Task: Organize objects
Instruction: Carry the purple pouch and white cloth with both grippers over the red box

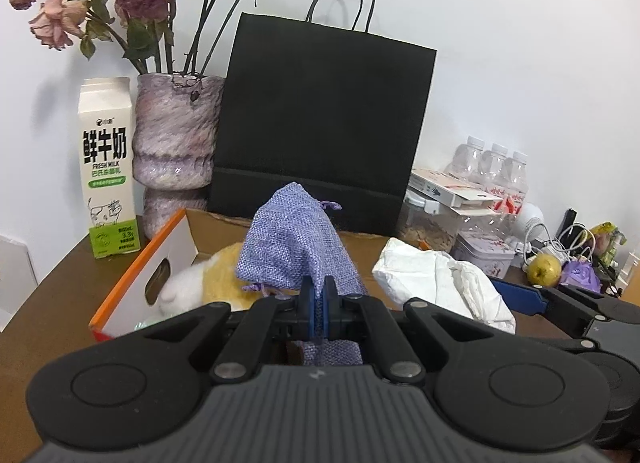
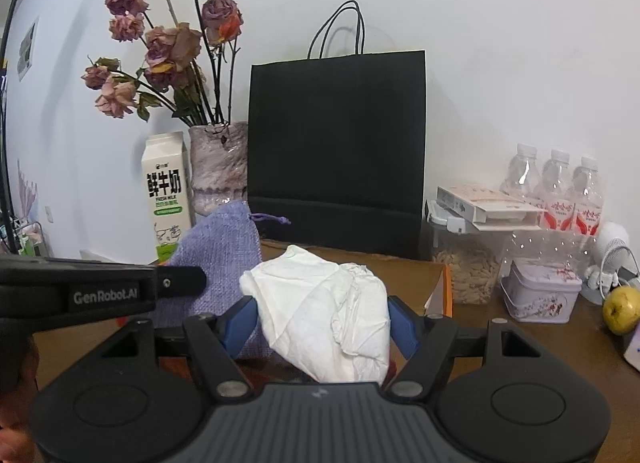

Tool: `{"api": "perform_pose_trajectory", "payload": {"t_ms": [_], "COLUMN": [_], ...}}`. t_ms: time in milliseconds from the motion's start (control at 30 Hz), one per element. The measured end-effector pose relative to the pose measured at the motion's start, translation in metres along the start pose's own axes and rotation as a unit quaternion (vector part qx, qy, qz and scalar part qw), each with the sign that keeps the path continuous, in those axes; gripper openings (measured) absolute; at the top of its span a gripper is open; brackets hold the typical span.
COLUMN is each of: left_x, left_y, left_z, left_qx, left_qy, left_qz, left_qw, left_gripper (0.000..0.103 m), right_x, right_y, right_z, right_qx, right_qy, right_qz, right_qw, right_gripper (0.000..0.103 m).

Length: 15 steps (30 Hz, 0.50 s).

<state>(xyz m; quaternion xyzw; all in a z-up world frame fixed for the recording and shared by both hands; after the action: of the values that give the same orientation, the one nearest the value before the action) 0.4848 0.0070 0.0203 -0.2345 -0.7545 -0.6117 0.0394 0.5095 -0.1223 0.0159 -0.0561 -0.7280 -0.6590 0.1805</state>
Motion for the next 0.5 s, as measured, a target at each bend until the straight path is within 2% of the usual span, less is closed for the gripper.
{"api": "perform_pose_trajectory", "payload": {"t_ms": [300,500], "left_x": [-0.036,-0.046], "left_y": [0.014,0.018], "left_z": [0.017,0.024], "left_qx": [-0.01,-0.014], "left_qy": [0.003,0.003], "left_qz": [0.0,-0.002], "left_qw": [0.9999,0.9999], "left_gripper": [0.004,0.005], "right_x": [-0.039,-0.054], "right_y": [0.009,0.01], "right_z": [0.0,0.002], "right_qx": [0.0,0.003], "right_qy": [-0.004,-0.006], "right_qz": [0.002,0.006], "right_qw": [1.0,1.0], "right_gripper": [0.069,0.069]}}
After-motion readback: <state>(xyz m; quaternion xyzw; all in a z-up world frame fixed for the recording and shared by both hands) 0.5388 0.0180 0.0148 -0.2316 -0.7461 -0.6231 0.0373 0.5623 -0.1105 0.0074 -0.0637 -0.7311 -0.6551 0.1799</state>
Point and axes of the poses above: each gripper's, at about its wrist camera, not at the fingertips, and x roughly against the way its jaws point, z to its left, y to its top, the point moved 6 cm from there along -x, roughly the way its jaws point, and after that the axes turned 14 degrees about -y, right-handed, at the moved point
